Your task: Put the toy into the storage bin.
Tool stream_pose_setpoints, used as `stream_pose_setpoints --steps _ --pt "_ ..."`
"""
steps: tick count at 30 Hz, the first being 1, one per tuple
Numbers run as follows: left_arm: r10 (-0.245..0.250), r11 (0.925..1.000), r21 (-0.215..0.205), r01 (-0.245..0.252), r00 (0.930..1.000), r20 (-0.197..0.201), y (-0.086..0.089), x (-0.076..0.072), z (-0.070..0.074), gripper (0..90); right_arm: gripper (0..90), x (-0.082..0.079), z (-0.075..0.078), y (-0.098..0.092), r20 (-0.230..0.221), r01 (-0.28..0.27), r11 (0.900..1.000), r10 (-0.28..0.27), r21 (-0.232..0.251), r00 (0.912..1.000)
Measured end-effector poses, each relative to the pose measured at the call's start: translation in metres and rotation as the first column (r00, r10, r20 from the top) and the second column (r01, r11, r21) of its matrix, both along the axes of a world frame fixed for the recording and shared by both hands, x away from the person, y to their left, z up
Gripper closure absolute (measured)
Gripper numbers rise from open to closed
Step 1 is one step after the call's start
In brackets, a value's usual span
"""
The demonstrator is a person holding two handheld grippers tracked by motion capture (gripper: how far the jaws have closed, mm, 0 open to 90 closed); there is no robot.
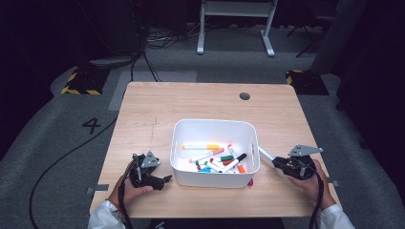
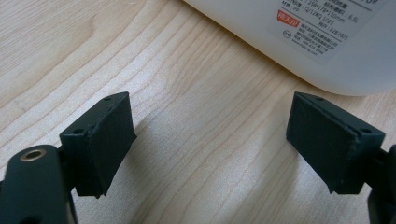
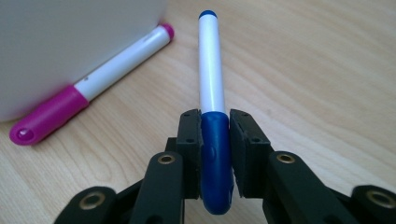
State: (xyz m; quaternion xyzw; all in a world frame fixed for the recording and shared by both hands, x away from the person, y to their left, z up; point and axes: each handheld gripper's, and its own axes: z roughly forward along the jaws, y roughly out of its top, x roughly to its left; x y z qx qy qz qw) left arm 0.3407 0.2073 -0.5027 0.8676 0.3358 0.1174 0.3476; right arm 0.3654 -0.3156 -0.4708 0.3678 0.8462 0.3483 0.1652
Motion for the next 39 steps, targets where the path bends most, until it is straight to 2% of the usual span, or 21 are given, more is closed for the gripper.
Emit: stream_pose_setpoints --steps 1,2,4,8,10,11,20,22,24,25,31,32,34,36,37,38,39 --pt "0.000 1.0000 0.000 0.000 1.0000 0.000 0.000 0.000 0.000 15.3 75.2 0.000 0.004 -0.003 0.015 0.009 1.000 -0.009 0.009 0.9998" --pt "0.000 1.0000 0.000 0.000 1.0000 0.000 0.000 0.000 0.000 15.3 75.3 -0.001 0.012 -0.008 0.030 0.020 0.999 -0.021 0.039 0.9993" --pt "0.000 1.0000 0.000 0.000 1.0000 0.000 0.000 0.000 0.000 15.3 75.2 -0.001 0.015 -0.010 0.037 0.018 0.999 -0.020 0.044 0.9991" --pt "0.000 1.0000 -0.001 0.000 1.0000 0.001 0.000 0.000 0.000 15.3 75.3 -0.002 0.035 -0.014 0.081 0.010 0.997 -0.016 0.074 0.9966" --pt "0.000 1.0000 0.000 0.000 1.0000 0.001 0.000 0.000 0.000 15.2 75.2 -0.001 0.052 -0.015 0.114 0.000 0.996 -0.011 0.089 0.9934" --pt "0.000 1.0000 0.000 0.000 1.0000 0.000 0.000 0.000 0.000 15.2 75.2 -0.001 0.052 -0.015 0.114 0.000 0.996 -0.011 0.089 0.9934" --pt "0.000 1.0000 0.001 0.000 1.0000 0.000 0.000 0.000 0.000 15.3 75.2 0.005 0.099 -0.001 0.204 -0.083 0.991 0.060 0.103 0.9771" --pt "0.000 1.0000 0.000 0.000 1.0000 0.000 0.000 0.000 0.000 15.3 75.2 0.008 0.109 0.009 0.220 -0.125 0.987 0.101 0.100 0.9703" --pt "0.000 1.0000 0.000 0.000 1.0000 0.000 0.000 0.000 0.000 15.3 75.2 0.008 0.112 0.012 0.220 -0.133 0.987 0.110 0.093 0.9692" --pt "0.000 1.0000 0.000 0.000 1.0000 0.000 0.000 0.000 0.000 15.3 75.2 0.010 0.116 0.020 0.227 -0.160 0.984 0.139 0.076 0.9639" --pt "0.000 1.0000 0.000 0.000 1.0000 0.000 0.000 0.000 0.000 15.3 75.2 0.015 0.124 0.049 0.225 -0.219 0.974 0.202 0.054 0.9533" --pt "0.000 1.0000 0.000 0.000 1.0000 0.000 0.000 0.000 0.000 15.3 75.2 0.016 0.125 0.055 0.218 -0.223 0.974 0.207 0.052 0.9539" --pt "0.000 1.0000 0.000 0.000 1.0000 0.001 0.000 0.000 0.000 15.3 75.2 0.018 0.126 0.062 0.220 -0.251 0.967 0.236 0.046 0.9466" --pt "-0.001 1.0000 0.002 0.001 1.0000 0.001 0.000 0.000 0.000 15.3 75.2 0.019 0.126 0.069 0.210 -0.261 0.965 0.249 0.033 0.9455" --pt "-0.001 1.0000 0.001 0.001 1.0000 0.001 0.000 0.000 0.000 15.3 75.2 0.021 0.126 0.074 0.209 -0.277 0.961 0.265 0.027 0.9412" --pt "0.000 1.0000 0.001 0.000 1.0000 0.001 0.000 0.000 0.000 15.4 75.2 0.022 0.126 0.077 0.201 -0.279 0.960 0.269 0.022 0.9420" --pt "0.000 1.0000 0.000 0.000 1.0000 0.001 0.000 0.000 0.000 15.4 75.2 0.023 0.126 0.080 0.201 -0.295 0.956 0.287 0.008 0.9365"
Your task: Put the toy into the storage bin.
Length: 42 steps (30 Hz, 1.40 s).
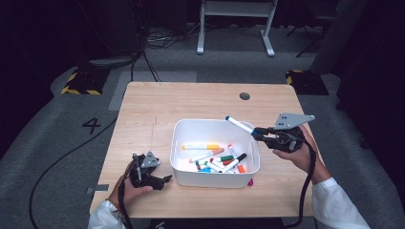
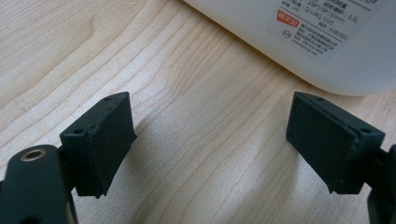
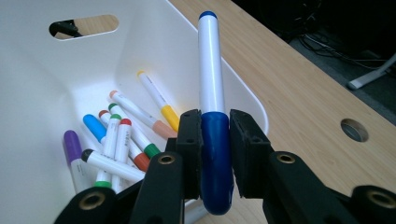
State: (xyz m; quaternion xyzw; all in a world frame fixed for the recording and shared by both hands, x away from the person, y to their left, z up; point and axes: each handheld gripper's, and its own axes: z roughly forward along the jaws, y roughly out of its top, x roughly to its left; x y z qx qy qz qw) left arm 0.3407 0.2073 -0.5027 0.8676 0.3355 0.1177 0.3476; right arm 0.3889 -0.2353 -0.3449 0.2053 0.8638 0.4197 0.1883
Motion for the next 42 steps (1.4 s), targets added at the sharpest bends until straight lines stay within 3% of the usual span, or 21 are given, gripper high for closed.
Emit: stream_pose_setpoints --steps 12,18,19,23,35,37,42 --pt "0.000 1.0000 -0.001 0.000 1.0000 -0.001 0.000 0.000 0.000 15.3 75.2 0.013 -0.006 0.038 -0.037 -0.089 0.994 0.086 -0.059 0.9956" --pt "0.000 1.0000 -0.001 0.000 1.0000 -0.001 0.000 0.000 0.000 15.3 75.2 0.015 -0.013 0.060 -0.069 -0.152 0.984 0.146 -0.097 0.9869" --pt "0.000 1.0000 -0.001 0.000 1.0000 -0.001 0.000 0.000 0.000 15.3 75.2 0.015 -0.016 0.067 -0.083 -0.179 0.977 0.170 -0.117 0.9819" --pt "-0.005 1.0000 0.002 0.005 1.0000 0.001 0.000 0.000 0.000 15.3 75.2 0.013 -0.019 0.074 -0.108 -0.219 0.966 0.205 -0.139 0.9728" --pt "-0.005 1.0000 0.003 0.005 1.0000 0.002 0.000 0.000 0.000 15.3 75.1 -0.009 -0.030 0.090 -0.214 -0.353 0.915 0.312 -0.194 0.9256" --pt "-0.005 1.0000 0.002 0.005 1.0000 0.002 0.000 0.000 0.000 15.3 75.2 -0.012 -0.031 0.090 -0.225 -0.370 0.909 0.326 -0.194 0.9182" --pt "-0.005 1.0000 0.002 0.005 1.0000 0.002 0.000 0.000 0.000 15.3 75.1 -0.017 -0.031 0.090 -0.242 -0.384 0.903 0.336 -0.191 0.9105"
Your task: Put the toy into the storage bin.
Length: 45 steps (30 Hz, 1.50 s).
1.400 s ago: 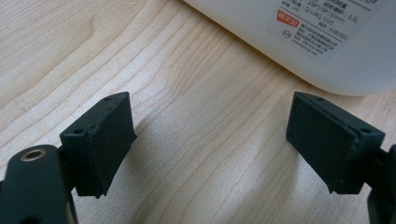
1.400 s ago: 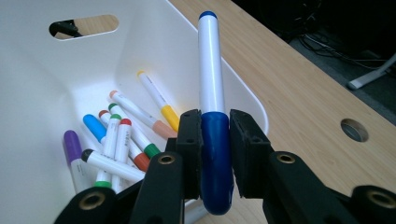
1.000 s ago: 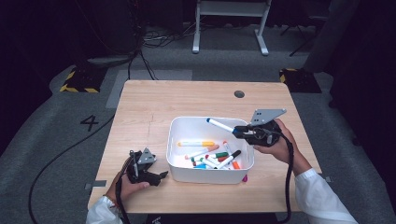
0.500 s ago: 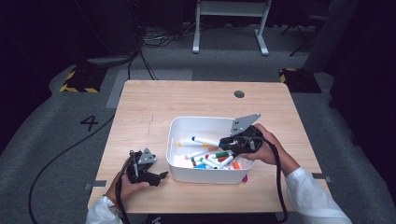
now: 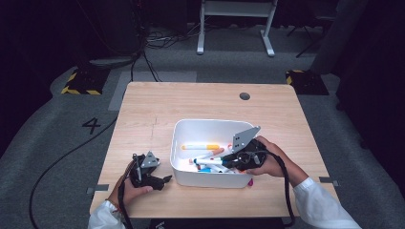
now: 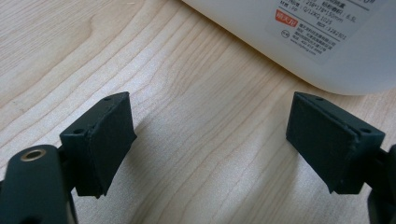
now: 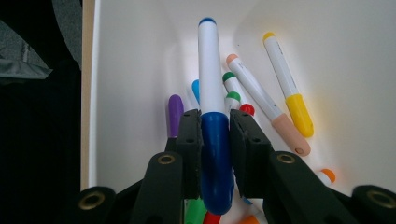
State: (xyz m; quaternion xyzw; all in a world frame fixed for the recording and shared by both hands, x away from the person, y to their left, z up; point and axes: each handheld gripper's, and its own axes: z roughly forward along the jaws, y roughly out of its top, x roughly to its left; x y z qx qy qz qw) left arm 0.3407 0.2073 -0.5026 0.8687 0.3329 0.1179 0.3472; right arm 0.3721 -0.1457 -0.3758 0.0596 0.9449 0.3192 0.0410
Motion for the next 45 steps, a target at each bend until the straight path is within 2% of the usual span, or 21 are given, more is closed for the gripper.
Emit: stream_pose_setpoints --steps 4,5,8,9,11,17,19,20,21,22,24,30,31,32,33,34,35,36,37,39,45 --pt "0.000 1.0000 0.000 0.000 1.0000 0.000 0.000 0.000 0.000 15.3 75.0 -0.003 0.000 0.000 -0.012 -0.001 1.000 0.001 -0.010 0.9999" --pt "0.000 1.0000 0.000 0.000 1.0000 0.000 0.000 0.000 0.000 15.3 74.8 -0.003 0.000 0.000 0.000 0.001 1.000 -0.001 -0.009 1.0000" --pt "0.000 1.0000 0.000 0.000 1.0000 0.000 0.000 0.000 0.000 15.3 69.4 -0.001 0.000 -0.001 0.015 0.022 1.000 -0.022 0.016 0.9996" --pt "0.000 1.0000 0.000 0.000 1.0000 0.000 0.000 0.000 0.000 15.3 62.8 0.000 0.002 -0.004 0.030 0.042 0.999 -0.043 0.025 0.9987" --pt "0.000 1.0000 0.000 0.000 1.0000 0.000 0.000 0.000 0.000 15.3 61.9 0.001 0.003 -0.006 0.039 0.048 0.998 -0.050 0.036 0.9980" --pt "0.000 1.0000 0.000 0.000 1.0000 0.000 0.000 0.000 0.000 15.3 50.9 0.002 0.015 -0.023 0.075 0.125 0.987 -0.133 0.105 0.9882" --pt "0.000 1.0000 0.000 0.000 1.0000 -0.001 0.000 0.000 0.000 15.3 47.0 0.001 0.020 -0.031 0.087 0.163 0.976 -0.176 0.141 0.9805" --pt "0.000 1.0000 -0.001 0.000 1.0000 -0.001 0.000 0.000 0.000 15.3 42.8 0.000 0.022 -0.036 0.096 0.192 0.968 -0.209 0.162 0.9731" --pt "0.000 1.0000 0.000 0.000 1.0000 -0.001 0.000 0.000 0.000 15.2 40.6 -0.001 0.027 -0.045 0.122 0.221 0.958 -0.245 0.185 0.9619" --pt "0.000 1.0000 -0.001 0.000 1.0000 -0.001 0.000 0.000 0.000 15.2 40.6 -0.001 0.027 -0.045 0.122 0.221 0.958 -0.245 0.185 0.9619" --pt "0.000 1.0000 -0.001 0.000 1.0000 -0.001 0.000 0.000 0.000 15.2 39.6 -0.002 0.030 -0.055 0.125 0.247 0.945 -0.277 0.216 0.9526" --pt "0.000 1.0000 0.000 0.000 1.0000 -0.001 0.000 0.000 0.000 15.2 36.4 -0.006 0.037 -0.081 0.130 0.306 0.916 -0.347 0.259 0.9290" --pt "0.000 1.0000 0.000 0.000 1.0000 -0.001 0.000 0.000 0.000 15.2 35.7 -0.009 0.037 -0.089 0.133 0.327 0.908 -0.370 0.264 0.9196" --pt "0.000 1.0000 0.000 0.000 1.0000 -0.001 0.000 0.000 0.000 15.2 35.7 -0.009 0.037 -0.089 0.133 0.327 0.908 -0.370 0.264 0.9196" --pt "0.004 1.0000 -0.003 -0.004 1.0000 -0.003 0.000 0.000 0.000 15.2 35.5 -0.011 0.036 -0.097 0.143 0.341 0.902 -0.387 0.264 0.9110" --pt "0.000 1.0000 0.000 0.000 1.0000 0.000 0.000 0.000 0.000 15.2 35.5 -0.011 0.036 -0.097 0.143 0.341 0.902 -0.387 0.264 0.9110" --pt "0.000 1.0000 0.000 0.000 1.0000 -0.001 0.000 0.000 0.000 15.2 35.6 -0.012 0.035 -0.100 0.152 0.348 0.899 -0.396 0.268 0.9058" --pt "0.000 1.0000 0.000 0.000 1.0000 -0.001 0.000 0.000 0.000 15.2 35.8 -0.015 0.034 -0.105 0.168 0.361 0.891 -0.414 0.276 0.8947" --pt "0.000 1.0000 -0.001 0.000 1.0000 -0.001 0.000 0.000 0.000 15.2 35.8 -0.016 0.033 -0.109 0.169 0.362 0.889 -0.417 0.281 0.8930" --pt "0.000 1.0000 0.000 0.000 1.0000 -0.001 0.000 0.000 0.000 15.2 35.8 -0.019 0.029 -0.119 0.161 0.383 0.878 -0.438 0.287 0.8842" --pt "0.000 1.0000 -0.001 0.000 1.0000 -0.001 0.000 0.000 0.000 15.2 35.7 -0.023 0.010 -0.140 0.150 0.427 0.863 -0.476 0.270 0.8664"
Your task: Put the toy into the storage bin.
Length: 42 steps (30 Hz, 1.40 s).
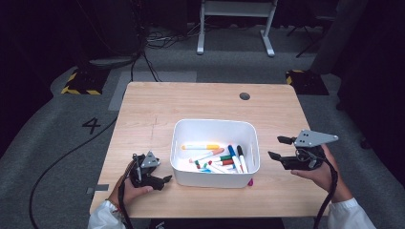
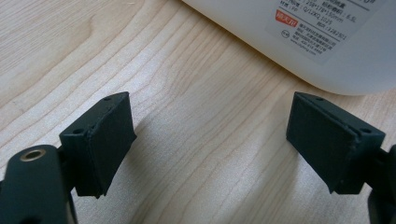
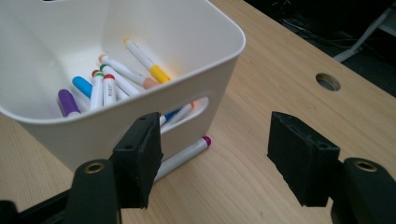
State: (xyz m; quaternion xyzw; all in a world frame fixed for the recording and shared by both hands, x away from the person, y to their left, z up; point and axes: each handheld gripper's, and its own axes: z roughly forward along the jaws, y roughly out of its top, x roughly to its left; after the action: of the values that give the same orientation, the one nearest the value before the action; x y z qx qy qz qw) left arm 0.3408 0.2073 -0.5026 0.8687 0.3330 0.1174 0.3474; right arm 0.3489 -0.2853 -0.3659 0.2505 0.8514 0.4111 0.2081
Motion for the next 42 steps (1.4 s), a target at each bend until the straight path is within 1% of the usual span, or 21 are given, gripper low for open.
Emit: stream_pose_setpoints --steps 1,2,4,6,8,11,12,13,16,19,22,28,30,32,33,34,35,39,42 --pt "0.000 1.0000 0.000 0.000 1.0000 0.000 0.000 0.000 0.000 15.2 35.7 0.000 -0.004 -0.003 -0.003 0.007 1.000 -0.007 0.000 1.0000" --pt "0.000 1.0000 0.000 0.000 1.0000 0.000 0.000 0.000 0.000 15.2 35.6 -0.001 -0.008 -0.006 -0.012 0.016 1.000 -0.016 0.010 0.9998" --pt "0.000 1.0000 0.000 0.000 1.0000 0.000 0.000 0.000 0.000 15.2 35.6 0.000 -0.019 -0.008 -0.037 0.025 1.000 -0.024 0.017 0.9990" --pt "0.000 1.0000 0.001 0.000 1.0000 0.000 0.000 0.000 0.000 15.2 35.6 0.000 -0.032 -0.008 -0.061 0.035 0.999 -0.035 0.009 0.9976" --pt "0.000 1.0000 0.001 0.000 1.0000 0.000 0.000 0.000 0.000 15.2 35.6 0.000 -0.043 -0.007 -0.080 0.038 0.999 -0.038 -0.006 0.9961" --pt "0.000 1.0000 0.001 0.000 1.0000 0.000 0.000 0.000 0.000 15.2 35.7 0.000 -0.059 -0.005 -0.110 0.034 0.999 -0.035 -0.013 0.9933" --pt "0.000 1.0000 0.001 0.000 1.0000 0.001 0.000 0.000 0.000 15.2 35.6 0.000 -0.063 -0.004 -0.122 0.030 0.999 -0.031 -0.017 0.9921" --pt "0.001 1.0000 0.000 -0.001 1.0000 0.000 0.000 0.000 0.000 15.2 35.6 -0.001 -0.072 -0.001 -0.132 0.026 0.999 -0.029 -0.025 0.9909" --pt "0.000 1.0000 0.001 0.000 1.0000 0.001 0.000 0.000 0.000 15.2 35.1 -0.003 -0.085 0.004 -0.159 0.003 0.999 -0.008 -0.033 0.9873" --pt "0.001 1.0000 0.000 -0.001 1.0000 0.000 0.000 0.000 0.000 15.2 33.5 -0.006 -0.095 0.008 -0.185 -0.029 0.998 0.019 -0.051 0.9825" --pt "0.000 1.0000 0.001 0.000 1.0000 0.001 0.000 0.000 0.000 15.3 32.3 -0.013 -0.106 0.015 -0.213 -0.071 0.996 0.058 -0.057 0.9754" --pt "0.000 1.0000 0.001 0.000 1.0000 0.000 0.000 0.000 0.000 15.2 31.0 -0.020 -0.116 0.029 -0.241 -0.118 0.992 0.102 -0.054 0.9651" --pt "0.000 1.0000 0.001 0.000 1.0000 0.000 0.000 0.000 0.000 15.2 30.8 -0.021 -0.119 0.032 -0.240 -0.125 0.990 0.106 -0.063 0.9650" --pt "0.000 1.0000 0.001 0.000 1.0000 0.001 0.000 0.000 0.000 15.2 30.8 -0.020 -0.121 0.034 -0.243 -0.113 0.992 0.096 -0.056 0.9652" --pt "0.000 1.0000 0.000 0.000 1.0000 0.000 0.000 0.000 0.000 15.2 30.7 -0.019 -0.122 0.034 -0.238 -0.113 0.992 0.097 -0.058 0.9665" --pt "0.000 1.0000 0.001 0.000 1.0000 0.001 0.000 0.000 0.000 15.2 30.7 -0.018 -0.123 0.035 -0.242 -0.109 0.993 0.093 -0.054 0.9657" --pt "0.000 1.0000 0.001 0.000 1.0000 0.001 0.000 0.000 0.000 15.2 30.7 -0.017 -0.123 0.036 -0.238 -0.108 0.992 0.090 -0.062 0.9669" --pt "0.000 1.0000 0.001 0.000 1.0000 0.000 0.000 0.000 0.000 15.2 31.2 -0.016 -0.125 0.037 -0.235 -0.093 0.993 0.075 -0.066 0.9692" --pt "0.000 1.0000 0.001 0.000 1.0000 0.000 0.000 0.000 0.000 15.2 32.2 -0.014 -0.127 0.037 -0.238 -0.069 0.995 0.051 -0.066 0.9699"
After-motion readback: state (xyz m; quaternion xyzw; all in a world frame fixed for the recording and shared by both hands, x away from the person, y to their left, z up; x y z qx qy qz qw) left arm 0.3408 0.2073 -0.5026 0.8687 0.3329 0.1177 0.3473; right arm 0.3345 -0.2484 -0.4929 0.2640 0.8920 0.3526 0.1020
